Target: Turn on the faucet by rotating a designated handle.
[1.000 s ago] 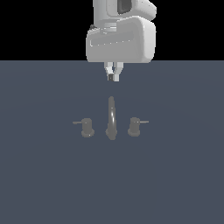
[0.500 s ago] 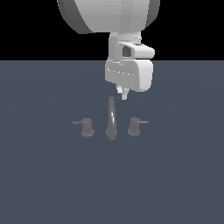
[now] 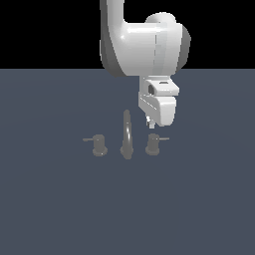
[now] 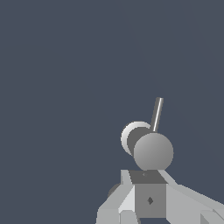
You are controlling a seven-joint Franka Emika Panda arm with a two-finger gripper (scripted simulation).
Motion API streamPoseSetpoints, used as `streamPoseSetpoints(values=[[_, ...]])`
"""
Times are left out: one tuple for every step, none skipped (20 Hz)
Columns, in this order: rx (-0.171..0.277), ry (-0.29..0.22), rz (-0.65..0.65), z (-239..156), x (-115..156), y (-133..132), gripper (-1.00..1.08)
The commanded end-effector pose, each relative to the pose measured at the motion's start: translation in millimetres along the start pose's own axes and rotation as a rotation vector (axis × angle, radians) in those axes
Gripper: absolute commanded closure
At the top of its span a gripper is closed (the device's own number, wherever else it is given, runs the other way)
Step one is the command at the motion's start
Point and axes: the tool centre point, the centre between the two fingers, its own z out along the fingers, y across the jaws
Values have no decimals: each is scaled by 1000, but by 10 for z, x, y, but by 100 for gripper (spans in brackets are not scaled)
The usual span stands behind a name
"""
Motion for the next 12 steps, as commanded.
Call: streamPoseSetpoints(values=[[3, 3, 58, 139, 127, -48, 108], [4, 3, 78, 187, 171, -62, 108], [4, 4, 97, 231, 213, -75, 108], [5, 4, 114, 272, 252, -86, 108], [6, 4, 130, 310, 288, -95, 108], [6, 4, 144, 344, 321, -103, 108], [7, 5, 157, 374, 351, -110, 108], [7, 5, 168, 401, 377, -116, 108], [8, 5, 178, 423, 399, -121, 108], [8, 5, 187, 442, 418, -125, 108], [9, 5, 193, 457, 434, -128, 108], [9, 4, 198, 467, 446, -130, 108]])
